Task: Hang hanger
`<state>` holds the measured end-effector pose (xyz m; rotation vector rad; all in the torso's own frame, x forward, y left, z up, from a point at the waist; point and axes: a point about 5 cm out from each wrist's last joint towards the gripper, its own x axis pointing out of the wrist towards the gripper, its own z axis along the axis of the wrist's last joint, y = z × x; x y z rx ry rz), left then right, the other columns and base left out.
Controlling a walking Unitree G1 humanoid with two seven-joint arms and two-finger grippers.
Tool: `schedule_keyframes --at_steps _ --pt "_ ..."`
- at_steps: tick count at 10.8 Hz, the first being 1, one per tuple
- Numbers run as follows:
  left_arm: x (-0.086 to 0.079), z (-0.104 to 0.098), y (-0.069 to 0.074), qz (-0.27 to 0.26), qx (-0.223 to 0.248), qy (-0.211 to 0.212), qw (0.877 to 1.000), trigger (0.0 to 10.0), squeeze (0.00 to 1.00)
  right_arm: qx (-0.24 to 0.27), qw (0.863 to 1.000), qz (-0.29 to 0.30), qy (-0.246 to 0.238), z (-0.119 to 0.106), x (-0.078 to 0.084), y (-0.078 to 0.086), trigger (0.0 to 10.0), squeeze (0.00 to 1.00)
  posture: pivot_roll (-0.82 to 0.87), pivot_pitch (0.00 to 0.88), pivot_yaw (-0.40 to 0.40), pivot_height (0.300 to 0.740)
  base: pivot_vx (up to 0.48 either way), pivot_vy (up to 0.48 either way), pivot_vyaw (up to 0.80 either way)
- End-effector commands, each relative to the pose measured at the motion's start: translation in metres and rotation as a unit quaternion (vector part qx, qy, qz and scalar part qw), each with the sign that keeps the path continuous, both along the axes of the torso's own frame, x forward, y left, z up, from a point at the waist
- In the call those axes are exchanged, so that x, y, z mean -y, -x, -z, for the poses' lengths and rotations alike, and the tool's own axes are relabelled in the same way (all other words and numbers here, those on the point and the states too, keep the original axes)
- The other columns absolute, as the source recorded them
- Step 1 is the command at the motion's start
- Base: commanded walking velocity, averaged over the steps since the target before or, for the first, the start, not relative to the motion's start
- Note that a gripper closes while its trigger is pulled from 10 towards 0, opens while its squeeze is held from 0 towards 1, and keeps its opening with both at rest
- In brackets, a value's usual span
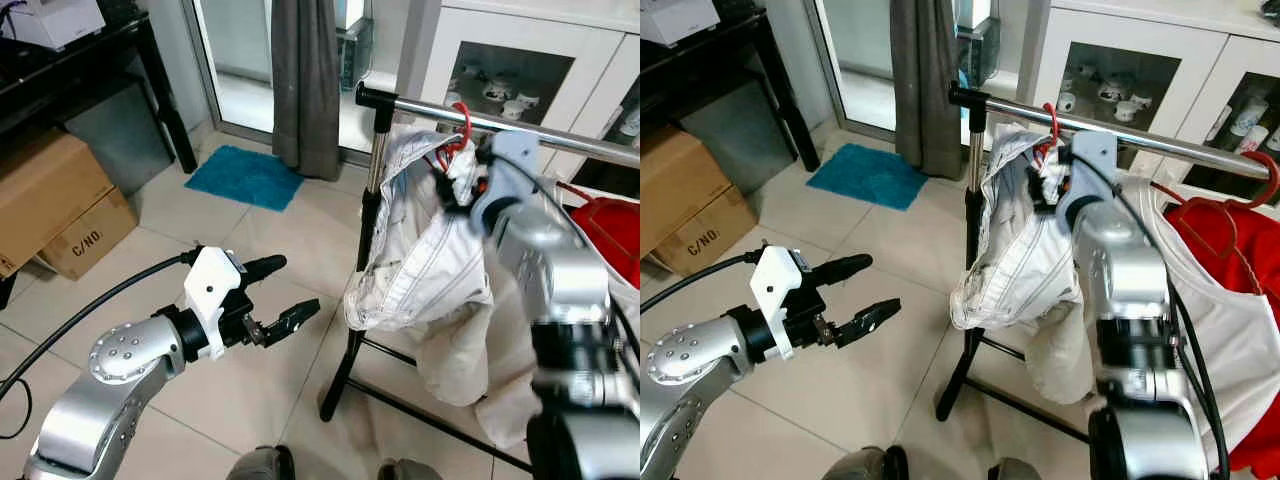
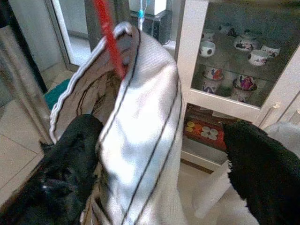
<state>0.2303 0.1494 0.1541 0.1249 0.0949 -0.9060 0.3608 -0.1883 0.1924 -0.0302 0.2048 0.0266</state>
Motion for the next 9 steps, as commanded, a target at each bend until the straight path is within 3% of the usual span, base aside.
schedule_keyframes --at_steps 1,9 --pt "0.0003 -0.0014 0.0009 0.008 0.001 -0.003 1.0 10.0 0.23 0.005 1.0 -0.006 -0.013 -0.0029 0.0024 -0.0031 0.0 0.0 -0.04 0.075 0.04 0.74 0.0 0.0 0.0" --pt "0.0012 -0.008 -0.0022 0.02 0.021 0.0 1.0 10.0 0.15 -0.033 0.995 -0.089 0.001 0.0041 -0.0015 -0.009 0.0 0.0 -0.04 0.089 0.044 0.74 0.0 0.0 0.0"
